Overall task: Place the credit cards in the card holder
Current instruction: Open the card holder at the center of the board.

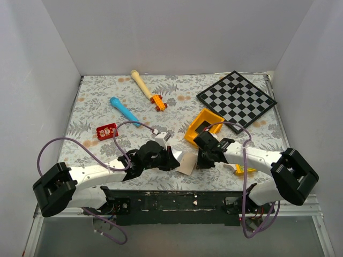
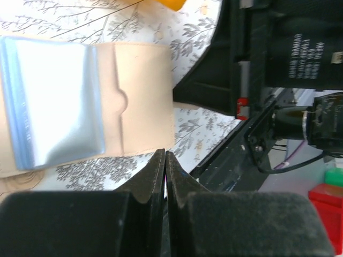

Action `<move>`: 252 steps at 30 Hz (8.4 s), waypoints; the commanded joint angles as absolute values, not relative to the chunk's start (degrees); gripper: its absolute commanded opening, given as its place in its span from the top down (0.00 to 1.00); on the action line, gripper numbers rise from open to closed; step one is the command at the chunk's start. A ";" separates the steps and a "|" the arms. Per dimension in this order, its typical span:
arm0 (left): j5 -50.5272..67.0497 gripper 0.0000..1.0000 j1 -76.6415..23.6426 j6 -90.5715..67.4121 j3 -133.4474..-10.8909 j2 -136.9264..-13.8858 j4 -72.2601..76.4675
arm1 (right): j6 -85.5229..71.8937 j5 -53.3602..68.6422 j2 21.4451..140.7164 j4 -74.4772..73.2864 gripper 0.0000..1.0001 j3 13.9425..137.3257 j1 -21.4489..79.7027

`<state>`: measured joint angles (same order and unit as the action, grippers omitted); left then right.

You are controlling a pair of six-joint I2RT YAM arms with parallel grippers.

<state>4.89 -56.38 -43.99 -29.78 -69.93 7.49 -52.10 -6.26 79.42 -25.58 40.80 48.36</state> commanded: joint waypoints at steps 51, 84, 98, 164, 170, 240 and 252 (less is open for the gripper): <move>-5.10 1.00 -52.30 -41.57 -34.28 -76.46 4.74 | -51.33 3.52 86.84 -12.04 0.91 41.40 49.04; -6.76 1.00 -47.64 -40.78 -32.87 -81.65 0.62 | -52.38 1.23 87.19 -14.15 0.93 39.11 49.04; -11.16 1.00 -47.55 -41.31 -31.38 -79.46 -3.51 | -53.00 1.23 87.54 -13.97 0.93 39.02 49.39; -1.32 1.00 -53.26 -39.29 -35.59 -86.92 4.48 | -51.94 -7.56 79.18 -23.74 0.84 41.84 49.66; -0.44 1.00 -54.31 -38.32 -38.32 -89.20 4.31 | -53.26 -5.45 83.76 -19.78 0.85 39.82 49.66; -1.12 1.00 -60.38 -39.81 -42.19 -91.50 4.66 | -52.03 -5.00 74.53 -17.40 0.85 34.98 44.82; -6.42 1.00 -59.15 -38.67 -40.87 -85.95 1.85 | -53.70 -4.75 77.78 -15.56 0.85 32.26 44.74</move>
